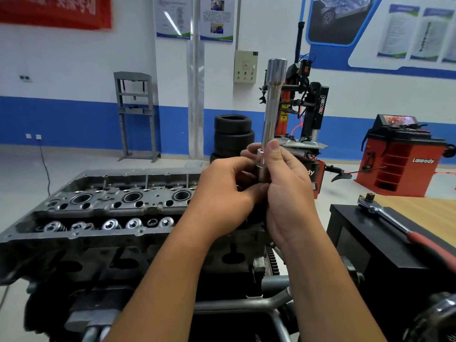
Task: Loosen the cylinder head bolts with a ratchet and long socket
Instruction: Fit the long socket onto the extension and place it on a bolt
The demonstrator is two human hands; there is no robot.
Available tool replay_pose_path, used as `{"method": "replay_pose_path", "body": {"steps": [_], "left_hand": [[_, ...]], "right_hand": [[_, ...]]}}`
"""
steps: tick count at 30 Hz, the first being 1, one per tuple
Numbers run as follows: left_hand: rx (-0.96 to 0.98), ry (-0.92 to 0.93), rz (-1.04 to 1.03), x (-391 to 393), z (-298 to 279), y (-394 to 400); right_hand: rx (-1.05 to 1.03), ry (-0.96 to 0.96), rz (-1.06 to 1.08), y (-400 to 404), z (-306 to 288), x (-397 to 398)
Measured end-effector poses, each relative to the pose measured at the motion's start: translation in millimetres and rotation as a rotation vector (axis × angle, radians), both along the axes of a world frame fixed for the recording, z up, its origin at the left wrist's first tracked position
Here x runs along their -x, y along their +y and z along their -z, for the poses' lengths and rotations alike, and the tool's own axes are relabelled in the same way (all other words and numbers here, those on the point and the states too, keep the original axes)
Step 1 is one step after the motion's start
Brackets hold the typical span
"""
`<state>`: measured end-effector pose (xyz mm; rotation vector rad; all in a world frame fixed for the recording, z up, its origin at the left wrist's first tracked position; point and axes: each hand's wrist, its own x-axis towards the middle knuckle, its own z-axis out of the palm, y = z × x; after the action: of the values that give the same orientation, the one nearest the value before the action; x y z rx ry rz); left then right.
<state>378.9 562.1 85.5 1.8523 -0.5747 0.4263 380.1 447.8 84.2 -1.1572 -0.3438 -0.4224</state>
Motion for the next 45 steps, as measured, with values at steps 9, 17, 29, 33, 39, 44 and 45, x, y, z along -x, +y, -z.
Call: {"method": "replay_pose_path", "body": {"steps": [9, 17, 29, 33, 39, 44, 45], "left_hand": [[0.009, 0.074, 0.073, 0.1, 1.2, 3.0], [-0.021, 0.043, -0.054, -2.0, 2.2, -1.1], [-0.003, 0.073, 0.012, -1.9, 2.2, 1.3], [0.040, 0.108, 0.100, -0.9, 0.8, 5.6], [0.042, 0.107, 0.051, -1.7, 1.2, 4.2], [0.091, 0.121, 0.142, -0.8, 1.8, 6.2], [0.097, 0.119, 0.135, -1.4, 1.5, 6.4]], "right_hand": [[0.040, -0.013, 0.047, 1.4, 1.1, -1.8], [-0.045, -0.044, 0.008, -3.3, 3.2, -2.5], [-0.023, -0.044, -0.004, -4.3, 5.0, -3.6], [-0.016, -0.030, -0.029, -4.9, 5.3, -5.0], [-0.004, -0.059, -0.030, -3.7, 4.0, -2.1], [-0.008, -0.048, -0.056, -3.6, 4.6, -4.4], [-0.010, -0.040, -0.059, -3.7, 4.4, -4.8]]}}
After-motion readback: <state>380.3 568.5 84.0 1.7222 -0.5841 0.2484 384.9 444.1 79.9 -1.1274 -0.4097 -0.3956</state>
